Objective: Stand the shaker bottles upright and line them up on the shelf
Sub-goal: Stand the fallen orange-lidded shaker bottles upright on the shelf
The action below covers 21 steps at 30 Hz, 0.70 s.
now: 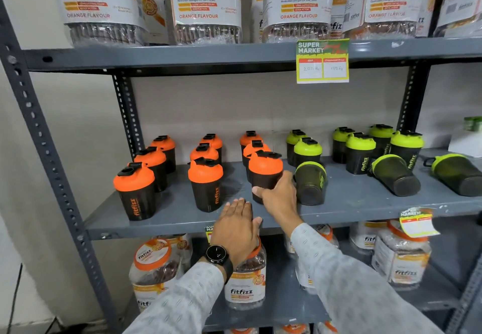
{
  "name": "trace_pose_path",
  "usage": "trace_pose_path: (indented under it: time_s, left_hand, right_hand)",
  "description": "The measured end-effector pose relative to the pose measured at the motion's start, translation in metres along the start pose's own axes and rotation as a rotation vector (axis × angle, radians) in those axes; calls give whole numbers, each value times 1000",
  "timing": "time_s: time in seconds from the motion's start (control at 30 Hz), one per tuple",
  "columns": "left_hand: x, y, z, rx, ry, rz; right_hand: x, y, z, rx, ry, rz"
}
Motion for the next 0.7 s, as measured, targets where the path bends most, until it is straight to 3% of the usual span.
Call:
trace_pose_path:
  time_s: [0.47, 0.7]
  left_hand:
    - [-1, 1, 0, -24, 13, -4]
    - [-17, -23, -29, -324, 38, -292]
  right_hand:
    - [-23, -6, -9, -76, -56, -17]
    - [-16, -76, 10, -114, -284, -296]
Point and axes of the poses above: each hand's wrist, its own x-axis towards the middle knuckle, its own y-axis out of the palm, z = x × y, the point moved 7 cm from there along x, towards the middle knuckle, and after that the axes turned 5 degrees about -z, right-handed, at the moved point
